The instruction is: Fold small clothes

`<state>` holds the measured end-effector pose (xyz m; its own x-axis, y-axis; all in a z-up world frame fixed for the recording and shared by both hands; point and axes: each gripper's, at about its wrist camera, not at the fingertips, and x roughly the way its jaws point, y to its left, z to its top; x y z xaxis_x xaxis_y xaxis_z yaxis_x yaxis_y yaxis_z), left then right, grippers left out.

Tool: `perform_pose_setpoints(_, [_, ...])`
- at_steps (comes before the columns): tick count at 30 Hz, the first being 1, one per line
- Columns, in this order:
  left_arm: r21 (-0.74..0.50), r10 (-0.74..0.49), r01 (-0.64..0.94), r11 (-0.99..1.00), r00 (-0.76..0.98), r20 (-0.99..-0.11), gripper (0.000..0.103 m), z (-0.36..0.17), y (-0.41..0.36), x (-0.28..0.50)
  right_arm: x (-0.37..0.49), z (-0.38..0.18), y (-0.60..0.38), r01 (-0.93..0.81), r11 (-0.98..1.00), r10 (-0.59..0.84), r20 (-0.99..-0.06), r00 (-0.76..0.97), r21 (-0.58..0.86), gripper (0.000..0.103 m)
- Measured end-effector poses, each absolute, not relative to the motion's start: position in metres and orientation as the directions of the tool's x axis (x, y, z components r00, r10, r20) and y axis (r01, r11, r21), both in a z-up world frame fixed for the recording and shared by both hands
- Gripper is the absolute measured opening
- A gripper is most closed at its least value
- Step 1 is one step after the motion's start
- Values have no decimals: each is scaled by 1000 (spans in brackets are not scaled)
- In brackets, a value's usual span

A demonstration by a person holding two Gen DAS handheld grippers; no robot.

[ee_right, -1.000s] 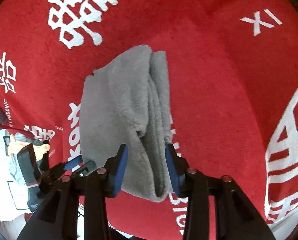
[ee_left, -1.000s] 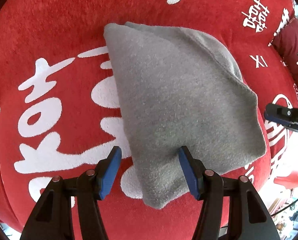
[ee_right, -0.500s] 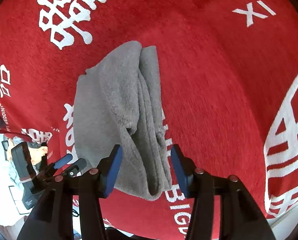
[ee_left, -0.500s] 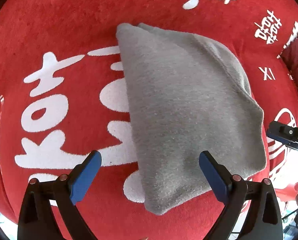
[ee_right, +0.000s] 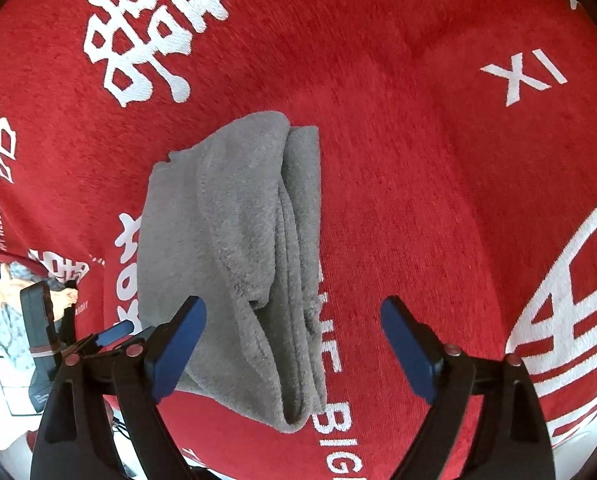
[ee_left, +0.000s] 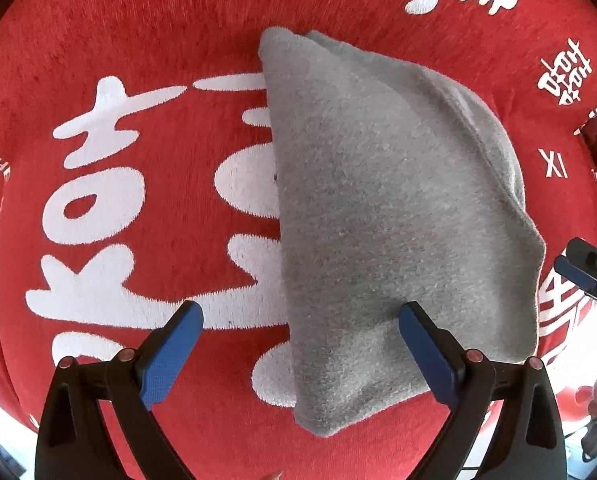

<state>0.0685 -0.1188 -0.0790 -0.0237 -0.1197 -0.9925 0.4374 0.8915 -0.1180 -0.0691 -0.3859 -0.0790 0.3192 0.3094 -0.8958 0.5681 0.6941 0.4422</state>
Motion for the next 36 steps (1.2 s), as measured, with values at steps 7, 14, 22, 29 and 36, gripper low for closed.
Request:
perform_pose_setpoints(7, [-90,-92,440,893,-17,-996,99,-84,-126,68,-67,-84,-388,569,688,341,-892,296,452,91])
perform_pose_setpoints(14, [-111,-107,430,896,-35,-994,99,-85,-129,74,-67,-88,-398,573,677,358,-887,292,462,91])
perform_pose_setpoints(22, [-230,-221,382,895,-69,-973,102,-87,-123,90,-65,-91,-409,576,665,373,-880,295,475,91])
perform_pose_setpoints(29, [-269,-243,329,905,-118,-963,102,-97,-126,102,-60,-95,-411,568,660,396,-870,293,491,91])
perform_pose_setpoints(36, [-333,-314,280,900,-113,-943,102,-97,-114,114,-40,-100,-415,541,663,420,-855,303,517,91])
